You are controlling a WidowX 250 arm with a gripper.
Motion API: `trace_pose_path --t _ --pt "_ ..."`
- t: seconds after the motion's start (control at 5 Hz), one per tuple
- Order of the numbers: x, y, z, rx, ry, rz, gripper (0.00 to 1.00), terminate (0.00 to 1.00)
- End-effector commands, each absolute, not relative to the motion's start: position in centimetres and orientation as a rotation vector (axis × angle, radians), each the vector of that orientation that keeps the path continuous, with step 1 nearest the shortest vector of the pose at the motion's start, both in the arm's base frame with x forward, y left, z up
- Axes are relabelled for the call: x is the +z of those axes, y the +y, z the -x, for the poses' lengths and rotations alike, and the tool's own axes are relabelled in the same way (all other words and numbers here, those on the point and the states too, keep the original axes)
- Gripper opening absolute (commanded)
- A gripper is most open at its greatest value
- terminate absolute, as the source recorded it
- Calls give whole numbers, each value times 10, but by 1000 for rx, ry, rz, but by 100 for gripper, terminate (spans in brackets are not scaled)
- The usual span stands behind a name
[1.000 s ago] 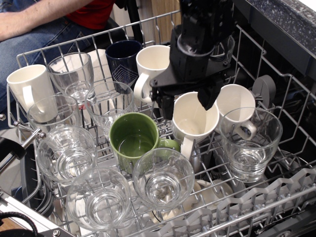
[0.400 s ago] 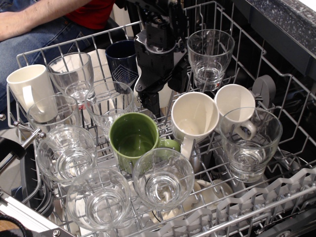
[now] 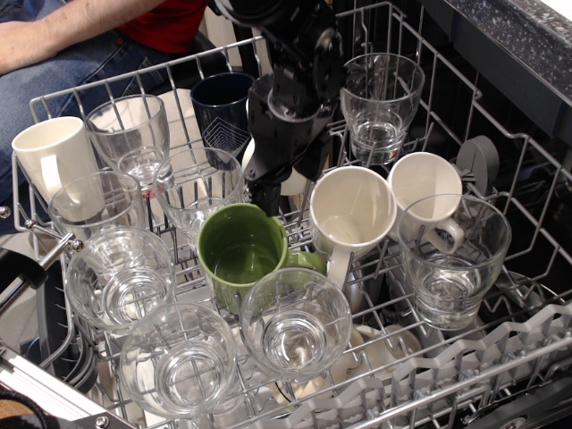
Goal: Pick up green mug
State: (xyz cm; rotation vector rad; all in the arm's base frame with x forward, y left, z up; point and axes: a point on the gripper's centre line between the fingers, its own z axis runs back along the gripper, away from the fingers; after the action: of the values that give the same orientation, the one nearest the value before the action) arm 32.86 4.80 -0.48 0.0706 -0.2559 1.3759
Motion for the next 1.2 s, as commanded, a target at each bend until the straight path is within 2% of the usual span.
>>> trace_pose_path --t 0.0,0.4,0.8,1.0 --pt "-11 66 -331 1416 -256 -27 100 0" --pt "-34 79 -321 1410 -214 -19 100 0" --pt "-60 79 -322 1416 -241 32 100 0" --pt "-58 80 -325 1423 -196 14 0 0"
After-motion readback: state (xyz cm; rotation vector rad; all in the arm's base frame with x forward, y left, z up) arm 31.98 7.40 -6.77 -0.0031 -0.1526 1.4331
